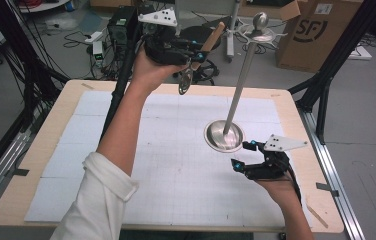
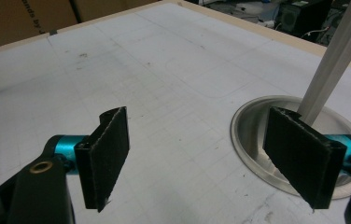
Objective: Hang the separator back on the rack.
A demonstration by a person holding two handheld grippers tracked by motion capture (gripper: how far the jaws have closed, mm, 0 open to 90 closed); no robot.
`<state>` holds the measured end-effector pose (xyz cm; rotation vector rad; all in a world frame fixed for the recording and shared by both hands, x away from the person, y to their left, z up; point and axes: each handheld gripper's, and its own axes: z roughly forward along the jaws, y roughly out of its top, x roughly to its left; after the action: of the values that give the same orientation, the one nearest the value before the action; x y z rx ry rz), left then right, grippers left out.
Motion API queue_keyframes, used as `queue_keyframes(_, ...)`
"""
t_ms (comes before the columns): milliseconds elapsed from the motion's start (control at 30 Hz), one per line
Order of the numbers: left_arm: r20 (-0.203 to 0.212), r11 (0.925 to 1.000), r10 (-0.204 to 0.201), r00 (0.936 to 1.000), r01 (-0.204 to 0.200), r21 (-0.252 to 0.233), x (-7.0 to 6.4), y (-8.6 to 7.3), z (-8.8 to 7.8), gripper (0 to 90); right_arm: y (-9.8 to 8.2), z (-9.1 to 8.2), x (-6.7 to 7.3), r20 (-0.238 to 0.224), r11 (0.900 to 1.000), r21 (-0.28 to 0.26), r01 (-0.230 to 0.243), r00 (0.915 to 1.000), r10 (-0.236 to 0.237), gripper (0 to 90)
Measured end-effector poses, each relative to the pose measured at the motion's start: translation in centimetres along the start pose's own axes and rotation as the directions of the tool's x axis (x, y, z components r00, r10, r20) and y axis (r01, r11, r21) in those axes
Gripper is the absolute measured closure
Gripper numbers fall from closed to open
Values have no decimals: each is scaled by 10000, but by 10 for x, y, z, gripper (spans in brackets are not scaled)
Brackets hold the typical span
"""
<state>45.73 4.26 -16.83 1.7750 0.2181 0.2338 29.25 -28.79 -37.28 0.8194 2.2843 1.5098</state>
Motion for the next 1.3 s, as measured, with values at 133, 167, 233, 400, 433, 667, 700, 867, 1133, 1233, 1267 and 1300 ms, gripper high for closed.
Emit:
queue_keyframes(133,-31,9998,-27,10000,27,201,3,2,6,678,0,0,1,-39,10000,-4,-2,10000,2,217)
queue_keyframes(167,-23,9997,-50,10000,51,247,4,2,10,679,0,-1,1,-43,10000,-11,-32,10000,32,217)
queue_keyframes(233,11,9996,-111,9999,111,258,6,1,13,678,0,-2,0,-20,10000,-49,-46,10000,46,217)
queue_keyframes(400,112,9993,-95,9999,91,370,6,2,22,678,-1,-2,-2,-12,10000,-50,-67,10000,67,217)
queue_keyframes(433,112,9993,-95,9999,91,370,6,2,22,679,-1,-2,-2,-12,10000,-50,-67,10000,67,217)
queue_keyframes(667,249,9984,-120,9996,106,557,5,-1,34,679,-2,-1,-1,-62,9999,3,-116,9999,116,217)
queue_keyframes(700,249,9984,-120,9996,106,557,5,-1,34,678,-2,-1,-1,-56,10000,-9,-94,9999,94,217)
queue_keyframes(867,206,9973,-170,9996,155,720,5,-2,35,676,-2,0,-1,-58,10000,-8,-44,10000,44,217)
queue_keyframes(1133,51,9956,72,10000,-77,933,5,-3,40,680,-2,0,0,-60,10000,-12,-69,10000,69,217)
queue_keyframes(1233,103,9956,77,9999,-86,931,5,-3,42,680,-2,-1,-1,-49,10000,-8,-71,10000,71,217)
queue_keyframes(1267,103,9956,77,9999,-86,931,5,-3,42,680,-2,-1,-1,-31,9999,15,-120,9999,120,217)
queue_keyframes(1300,88,9954,100,9999,-108,951,5,-3,43,680,-2,-1,-1,-42,9999,20,-114,9999,114,217)
